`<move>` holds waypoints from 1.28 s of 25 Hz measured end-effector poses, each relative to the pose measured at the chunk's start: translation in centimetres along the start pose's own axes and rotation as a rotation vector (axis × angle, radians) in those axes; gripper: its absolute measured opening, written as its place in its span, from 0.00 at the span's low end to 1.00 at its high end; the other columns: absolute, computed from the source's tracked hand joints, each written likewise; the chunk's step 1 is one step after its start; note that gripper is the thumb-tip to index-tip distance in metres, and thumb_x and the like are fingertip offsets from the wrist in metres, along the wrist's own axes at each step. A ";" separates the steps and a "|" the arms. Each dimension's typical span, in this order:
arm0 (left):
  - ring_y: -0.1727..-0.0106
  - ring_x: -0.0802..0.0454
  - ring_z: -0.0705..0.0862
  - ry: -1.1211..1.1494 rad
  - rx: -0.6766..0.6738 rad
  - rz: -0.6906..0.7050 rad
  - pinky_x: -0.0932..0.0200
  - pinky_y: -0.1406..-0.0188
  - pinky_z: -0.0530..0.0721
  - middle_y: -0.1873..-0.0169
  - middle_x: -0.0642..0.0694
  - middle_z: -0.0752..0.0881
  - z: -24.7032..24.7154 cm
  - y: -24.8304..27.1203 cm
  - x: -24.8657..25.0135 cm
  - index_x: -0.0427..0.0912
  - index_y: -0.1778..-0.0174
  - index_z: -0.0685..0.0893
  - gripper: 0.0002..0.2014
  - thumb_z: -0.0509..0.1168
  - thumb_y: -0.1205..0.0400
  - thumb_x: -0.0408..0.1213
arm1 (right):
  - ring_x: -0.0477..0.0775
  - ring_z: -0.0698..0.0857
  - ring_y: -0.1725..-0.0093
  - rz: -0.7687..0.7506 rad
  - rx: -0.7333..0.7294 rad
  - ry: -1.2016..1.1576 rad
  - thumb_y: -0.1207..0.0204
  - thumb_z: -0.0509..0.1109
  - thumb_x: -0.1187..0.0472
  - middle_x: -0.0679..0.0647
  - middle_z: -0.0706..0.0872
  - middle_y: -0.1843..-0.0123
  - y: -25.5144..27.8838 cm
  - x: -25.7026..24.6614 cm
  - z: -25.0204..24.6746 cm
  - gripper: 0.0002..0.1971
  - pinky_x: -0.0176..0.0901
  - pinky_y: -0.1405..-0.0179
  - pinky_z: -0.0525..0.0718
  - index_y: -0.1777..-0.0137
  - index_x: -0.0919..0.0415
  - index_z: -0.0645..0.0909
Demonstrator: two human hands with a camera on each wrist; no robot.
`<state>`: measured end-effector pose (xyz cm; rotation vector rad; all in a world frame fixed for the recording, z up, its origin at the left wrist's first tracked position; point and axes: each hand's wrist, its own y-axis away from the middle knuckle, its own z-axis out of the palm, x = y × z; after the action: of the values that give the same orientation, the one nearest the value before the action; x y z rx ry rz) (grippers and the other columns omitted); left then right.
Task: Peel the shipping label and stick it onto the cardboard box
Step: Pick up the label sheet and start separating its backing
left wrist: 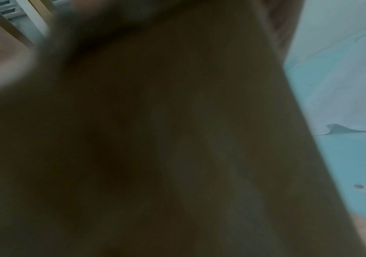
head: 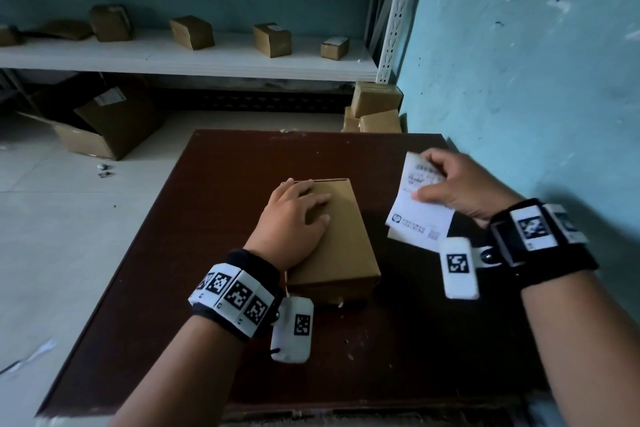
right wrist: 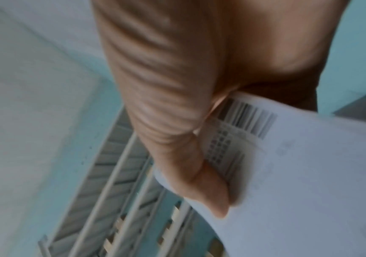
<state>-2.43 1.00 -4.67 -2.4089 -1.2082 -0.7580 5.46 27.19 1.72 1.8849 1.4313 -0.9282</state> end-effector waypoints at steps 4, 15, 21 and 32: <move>0.16 0.51 0.55 -0.023 0.037 0.019 0.46 0.17 0.56 0.20 0.56 0.68 0.1 0.1 -0.1 0.59 0.25 0.78 0.22 0.65 0.17 0.51 | 0.54 0.91 0.57 -0.117 -0.037 -0.332 0.31 0.75 0.79 0.53 0.90 0.58 1.1 -4.0 -0.5 0.17 0.53 0.56 0.90 0.54 0.55 0.82; 0.26 0.62 0.74 0.156 -0.240 0.209 0.58 0.26 0.75 0.23 0.59 0.74 -1.9 1.9 -0.4 0.56 0.30 0.83 0.20 0.69 0.18 0.39 | 0.58 0.91 0.49 0.000 -0.233 -0.466 0.34 0.79 0.78 0.60 0.87 0.45 0.2 -3.7 8.4 0.28 0.57 0.51 0.92 0.40 0.52 0.80; 0.47 0.62 0.87 0.305 0.004 -0.022 0.60 0.44 0.82 0.51 0.59 0.90 -4.6 1.9 -2.0 0.56 0.33 0.85 0.15 0.63 0.13 0.37 | 0.58 0.90 0.41 -0.052 -0.205 -0.454 0.38 0.85 0.73 0.60 0.82 0.36 0.9 -2.4 9.2 0.44 0.56 0.46 0.91 0.27 0.38 0.74; 0.33 0.58 0.81 0.265 -0.041 -0.055 0.51 0.32 0.82 0.33 0.54 0.82 -2.7 -0.2 -0.8 0.50 0.26 0.78 0.26 0.72 0.20 0.48 | 0.56 0.89 0.39 -0.058 -0.164 -0.513 0.33 0.81 0.76 0.54 0.83 0.35 0.8 -1.4 10.3 0.42 0.59 0.41 0.90 0.24 0.43 0.73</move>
<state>-3.83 -0.77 -3.02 -2.2265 -1.1651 -1.0894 4.16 18.03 -3.14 1.3607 1.2064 -1.1784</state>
